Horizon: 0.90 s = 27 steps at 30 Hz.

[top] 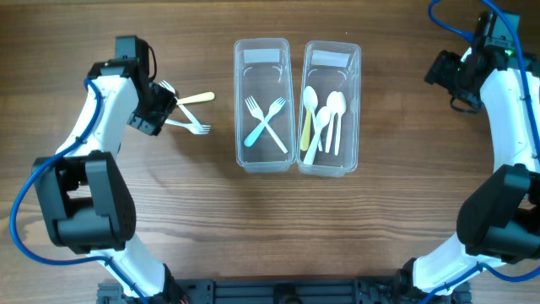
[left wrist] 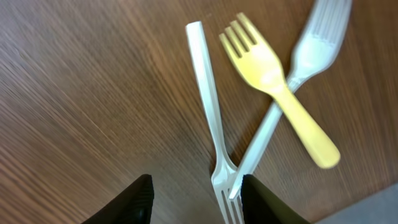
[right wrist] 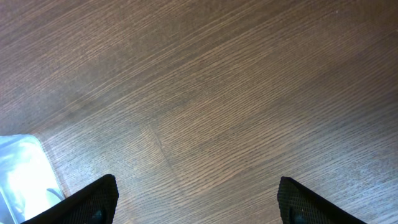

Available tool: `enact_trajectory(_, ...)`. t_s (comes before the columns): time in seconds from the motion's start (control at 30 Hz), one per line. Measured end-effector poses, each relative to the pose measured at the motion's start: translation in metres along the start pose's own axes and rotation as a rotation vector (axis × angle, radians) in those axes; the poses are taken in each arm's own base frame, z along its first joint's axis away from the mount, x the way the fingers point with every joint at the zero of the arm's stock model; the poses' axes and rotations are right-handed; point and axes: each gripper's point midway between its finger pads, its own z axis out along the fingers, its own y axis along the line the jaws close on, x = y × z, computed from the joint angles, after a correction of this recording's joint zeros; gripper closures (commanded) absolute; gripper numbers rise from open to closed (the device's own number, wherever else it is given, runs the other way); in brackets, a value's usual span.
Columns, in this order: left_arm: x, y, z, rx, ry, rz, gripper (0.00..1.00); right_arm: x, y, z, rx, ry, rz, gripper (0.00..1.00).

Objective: Pack container
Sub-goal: 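Reach the left gripper to the next white fork and grasp it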

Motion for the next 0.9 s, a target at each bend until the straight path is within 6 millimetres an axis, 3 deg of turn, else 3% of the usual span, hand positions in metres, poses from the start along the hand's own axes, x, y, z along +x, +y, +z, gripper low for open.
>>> enact_trajectory(0.3, -0.004, -0.018, 0.011, 0.073, 0.002, -0.168, 0.54, 0.0, 0.0, 0.0, 0.0, 0.001, 0.0, 0.18)
enact_trajectory(0.53, 0.002, -0.014, 0.043, 0.023, 0.052, -0.223, 0.55, 0.0, 0.0, 0.0, 0.0, 0.001, 0.0, 0.18)
enact_trajectory(0.9, 0.008, -0.009, 0.062, -0.012, 0.088, -0.238, 0.6, 0.001, 0.002, 0.0, -0.01, 0.007, 0.0, 0.19)
